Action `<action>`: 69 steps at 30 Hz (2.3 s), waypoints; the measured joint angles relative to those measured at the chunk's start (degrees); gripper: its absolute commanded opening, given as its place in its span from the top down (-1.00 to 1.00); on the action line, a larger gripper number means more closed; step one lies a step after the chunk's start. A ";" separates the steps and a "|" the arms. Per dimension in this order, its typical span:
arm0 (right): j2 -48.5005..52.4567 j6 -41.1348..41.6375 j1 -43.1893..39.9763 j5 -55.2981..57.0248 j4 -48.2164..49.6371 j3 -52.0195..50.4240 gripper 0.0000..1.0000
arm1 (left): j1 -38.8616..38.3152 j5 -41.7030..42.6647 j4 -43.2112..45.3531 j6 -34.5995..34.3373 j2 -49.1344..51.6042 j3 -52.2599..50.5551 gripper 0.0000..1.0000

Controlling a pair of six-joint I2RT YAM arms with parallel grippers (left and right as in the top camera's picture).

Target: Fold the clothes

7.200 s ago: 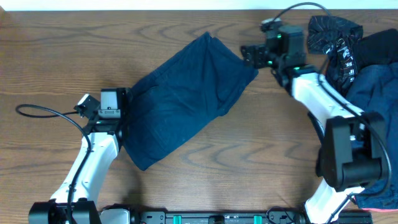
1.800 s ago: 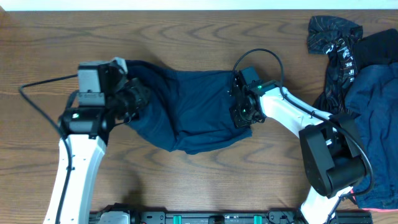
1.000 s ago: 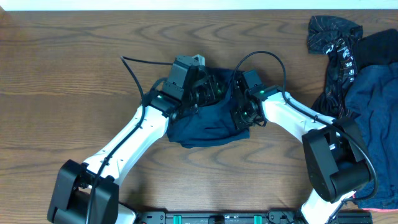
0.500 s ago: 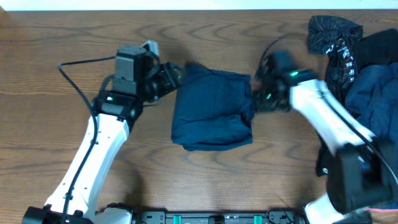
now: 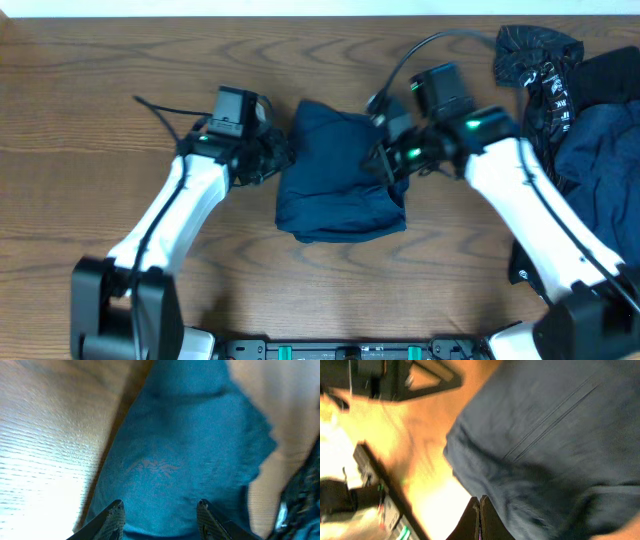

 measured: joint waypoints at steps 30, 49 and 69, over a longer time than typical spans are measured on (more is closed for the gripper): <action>13.31 12.50 -4.59 28.04 21.70 -12.26 0.95 | -12.66 0.20 -25.00 -1.62 12.87 -0.07 0.13; 2.45 10.97 -5.35 30.62 0.59 2.95 0.78 | 3.96 -13.31 1.07 18.71 -5.01 -0.48 -1.00; 2.47 10.95 -5.38 30.60 -2.54 2.97 0.76 | 5.84 5.01 3.58 44.35 14.95 -0.02 0.88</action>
